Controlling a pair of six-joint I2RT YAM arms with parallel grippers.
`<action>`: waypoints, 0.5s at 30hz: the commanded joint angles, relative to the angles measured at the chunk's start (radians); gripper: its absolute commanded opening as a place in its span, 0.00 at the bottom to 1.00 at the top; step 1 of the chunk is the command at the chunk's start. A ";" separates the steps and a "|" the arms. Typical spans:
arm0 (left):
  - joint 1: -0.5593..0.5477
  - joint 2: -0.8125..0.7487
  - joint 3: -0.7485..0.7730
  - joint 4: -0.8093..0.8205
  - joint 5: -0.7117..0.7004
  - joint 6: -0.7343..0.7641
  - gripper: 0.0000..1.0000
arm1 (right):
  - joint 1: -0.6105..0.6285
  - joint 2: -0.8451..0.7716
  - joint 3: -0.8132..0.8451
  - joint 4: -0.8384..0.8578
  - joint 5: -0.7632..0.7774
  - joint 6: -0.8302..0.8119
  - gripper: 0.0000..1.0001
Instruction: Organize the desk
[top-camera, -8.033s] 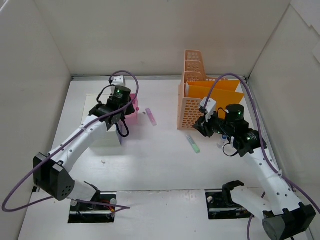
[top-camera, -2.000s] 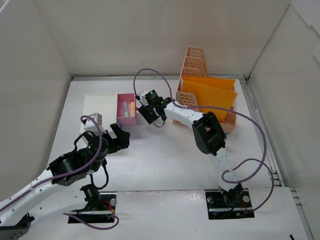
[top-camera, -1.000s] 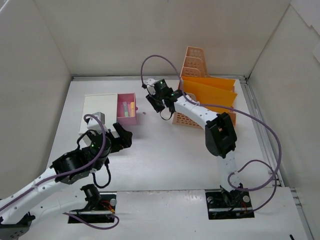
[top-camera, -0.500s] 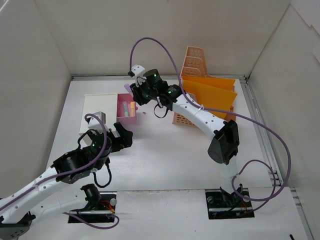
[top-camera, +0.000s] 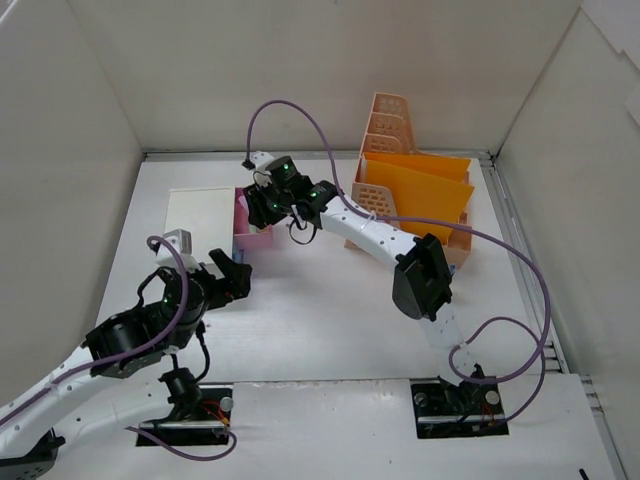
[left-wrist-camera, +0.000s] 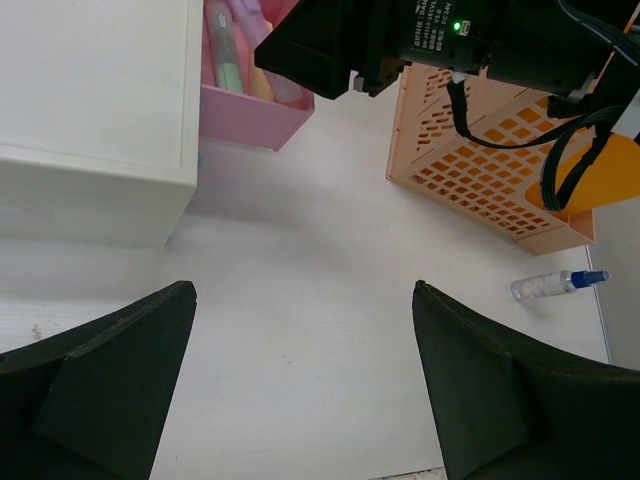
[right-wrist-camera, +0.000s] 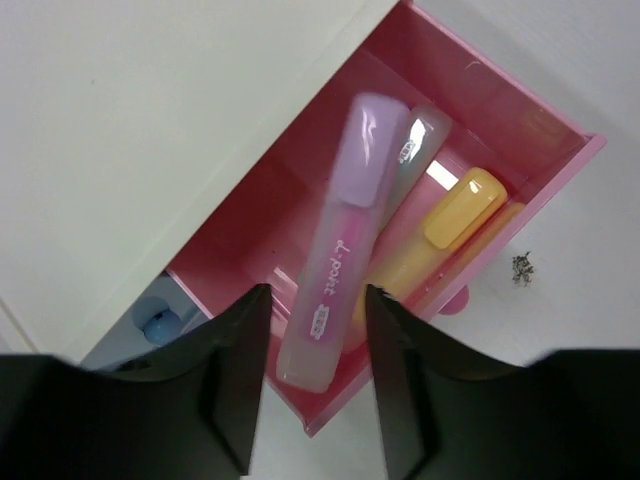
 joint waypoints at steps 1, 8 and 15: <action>-0.004 0.021 0.049 0.004 -0.031 -0.003 0.86 | 0.001 -0.052 0.014 0.070 -0.035 0.006 0.43; -0.004 0.039 0.073 -0.032 -0.089 0.015 0.85 | -0.007 -0.113 0.050 0.071 -0.157 -0.055 0.54; 0.123 0.107 0.076 0.013 -0.040 0.122 0.31 | -0.067 -0.205 -0.008 0.096 -0.128 -0.137 0.00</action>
